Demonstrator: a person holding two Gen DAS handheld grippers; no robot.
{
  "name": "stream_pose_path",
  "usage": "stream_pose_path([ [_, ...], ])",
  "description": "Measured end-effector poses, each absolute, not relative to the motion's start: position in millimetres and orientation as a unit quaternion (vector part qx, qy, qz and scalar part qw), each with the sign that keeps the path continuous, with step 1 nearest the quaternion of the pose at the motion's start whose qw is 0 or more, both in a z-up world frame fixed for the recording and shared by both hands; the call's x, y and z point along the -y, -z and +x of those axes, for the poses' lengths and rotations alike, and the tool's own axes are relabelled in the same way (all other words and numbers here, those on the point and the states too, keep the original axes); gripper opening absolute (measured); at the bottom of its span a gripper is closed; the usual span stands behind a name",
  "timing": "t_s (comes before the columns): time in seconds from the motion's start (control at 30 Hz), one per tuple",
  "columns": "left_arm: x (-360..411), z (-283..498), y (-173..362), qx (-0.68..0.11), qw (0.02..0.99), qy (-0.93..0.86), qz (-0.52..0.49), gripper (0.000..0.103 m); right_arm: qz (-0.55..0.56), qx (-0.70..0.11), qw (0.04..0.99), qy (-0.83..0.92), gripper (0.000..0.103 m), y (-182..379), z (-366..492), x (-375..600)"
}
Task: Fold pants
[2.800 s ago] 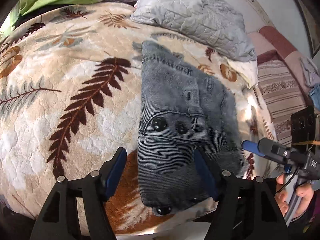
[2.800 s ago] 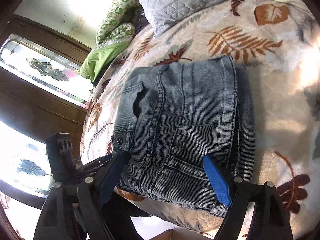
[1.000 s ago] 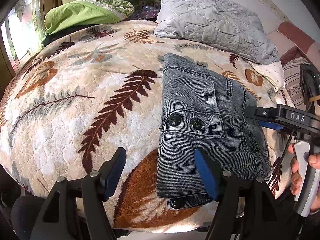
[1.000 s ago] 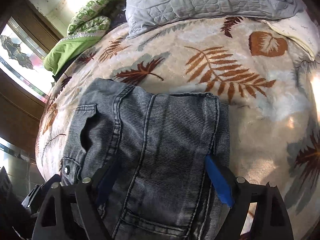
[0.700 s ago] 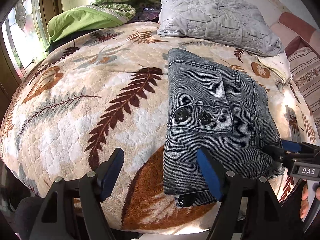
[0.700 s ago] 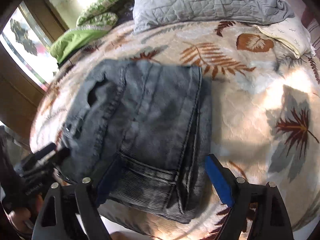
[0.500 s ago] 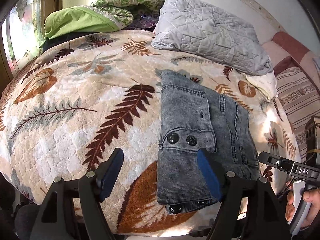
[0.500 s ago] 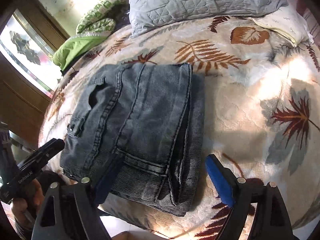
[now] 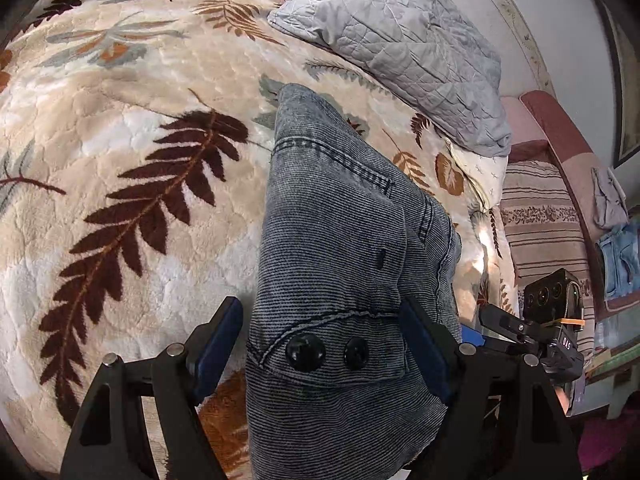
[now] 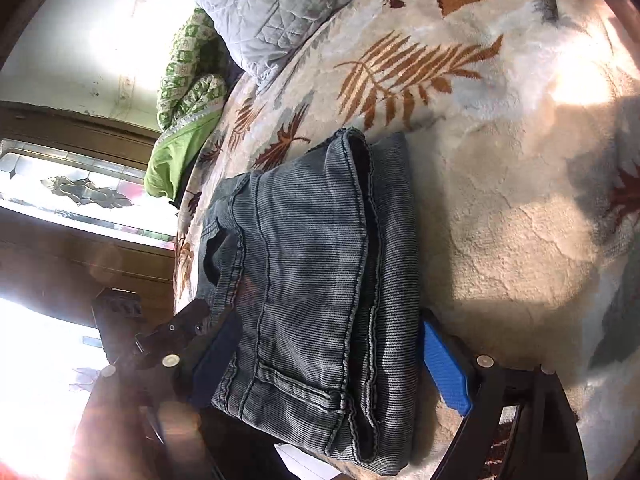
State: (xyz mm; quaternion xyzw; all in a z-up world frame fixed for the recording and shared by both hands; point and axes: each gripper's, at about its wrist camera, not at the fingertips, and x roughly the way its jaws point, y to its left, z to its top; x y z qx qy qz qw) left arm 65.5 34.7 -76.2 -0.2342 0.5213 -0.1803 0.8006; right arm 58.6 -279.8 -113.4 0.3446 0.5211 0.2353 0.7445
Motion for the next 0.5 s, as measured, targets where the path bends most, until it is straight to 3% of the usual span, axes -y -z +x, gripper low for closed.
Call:
stream_pose_path([
  [0.07, -34.1, 65.4, 77.6, -0.514, 0.806, 0.179, -0.232, 0.076, 0.337, -0.516, 0.750, -0.240, 0.090, 113.3, 60.8, 275.6],
  [0.1, -32.5, 65.8, 78.7, -0.518, 0.805, 0.179, -0.226, 0.059, 0.329, -0.514, 0.756, -0.239, 0.087, 113.0, 60.5, 272.4],
  [0.13, -30.2, 66.2, 79.5, -0.525, 0.805, 0.174, -0.213, 0.047, 0.319, -0.513, 0.761, -0.235, 0.078, 112.5, 59.6, 269.4],
  [0.17, -26.4, 64.9, 77.6, -0.522, 0.812, 0.170, -0.198, 0.044, 0.302, -0.517, 0.768, -0.226, 0.070, 112.1, 58.6, 265.8],
  [0.2, -21.6, 63.1, 74.6, -0.519, 0.818, 0.171, -0.179, 0.038, 0.283, -0.523, 0.776, -0.212, 0.052, 111.6, 57.9, 263.4],
  [0.33, -7.4, 58.9, 65.2, -0.510, 0.836, 0.152, -0.132, 0.028, 0.247, -0.524, 0.792, -0.194, 0.029, 109.3, 54.2, 260.3],
  [0.5, 13.1, 40.2, 37.8, -0.465, 0.872, 0.146, -0.043, 0.023, 0.178, -0.490, 0.833, -0.186, 0.020, 85.0, 37.4, 240.1],
])
